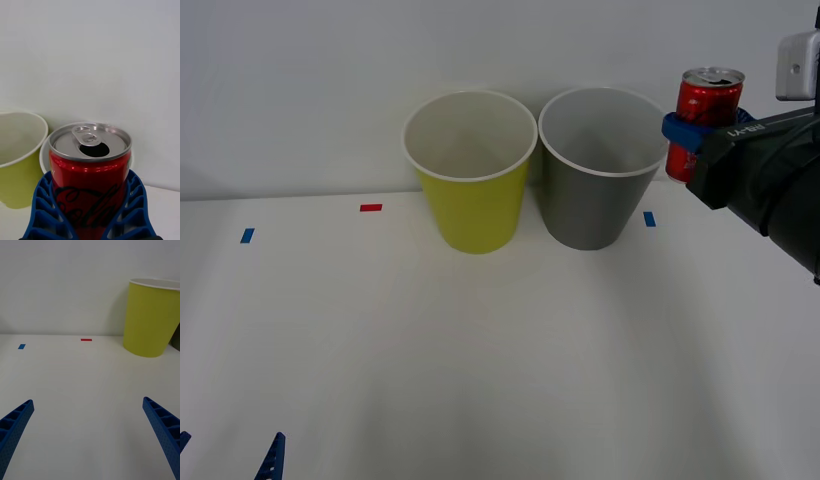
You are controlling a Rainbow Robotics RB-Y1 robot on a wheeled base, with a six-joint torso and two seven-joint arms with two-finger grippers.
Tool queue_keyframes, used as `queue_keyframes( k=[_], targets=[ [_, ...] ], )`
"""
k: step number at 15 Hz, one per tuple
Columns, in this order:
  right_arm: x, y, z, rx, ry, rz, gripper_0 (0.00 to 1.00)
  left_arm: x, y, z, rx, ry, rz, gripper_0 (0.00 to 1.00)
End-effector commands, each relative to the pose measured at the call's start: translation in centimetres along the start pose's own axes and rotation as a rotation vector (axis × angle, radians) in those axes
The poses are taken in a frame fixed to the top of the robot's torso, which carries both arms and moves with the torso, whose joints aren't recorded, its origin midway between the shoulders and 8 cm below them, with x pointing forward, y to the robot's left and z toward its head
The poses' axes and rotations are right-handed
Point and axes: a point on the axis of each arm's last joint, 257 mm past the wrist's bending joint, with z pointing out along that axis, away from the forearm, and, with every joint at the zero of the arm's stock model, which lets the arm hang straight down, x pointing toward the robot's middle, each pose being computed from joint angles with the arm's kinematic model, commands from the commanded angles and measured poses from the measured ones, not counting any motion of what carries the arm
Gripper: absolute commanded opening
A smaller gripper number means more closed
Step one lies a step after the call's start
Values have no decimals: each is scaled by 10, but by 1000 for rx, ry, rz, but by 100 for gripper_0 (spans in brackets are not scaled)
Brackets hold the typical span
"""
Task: Put cans in the gray bin and PET bottles in the light green bin.
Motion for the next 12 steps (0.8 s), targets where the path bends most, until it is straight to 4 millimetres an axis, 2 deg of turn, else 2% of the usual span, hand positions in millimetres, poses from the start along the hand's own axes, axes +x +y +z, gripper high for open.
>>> queue_keyframes(
  k=[1, 6, 12],
  targets=[
    [-14, 0, 14, -85, -32, 33, 0, 0, 0, 0, 0, 0, 0, 100],
    [-24, -13, 41, -101, -105, 28, 0, 0, 0, 0, 0, 0, 0, 100],
    [-15, -24, 79, -82, -161, 12, 0, 0, 0, 0, 0, 0, 0, 100]
  ],
)
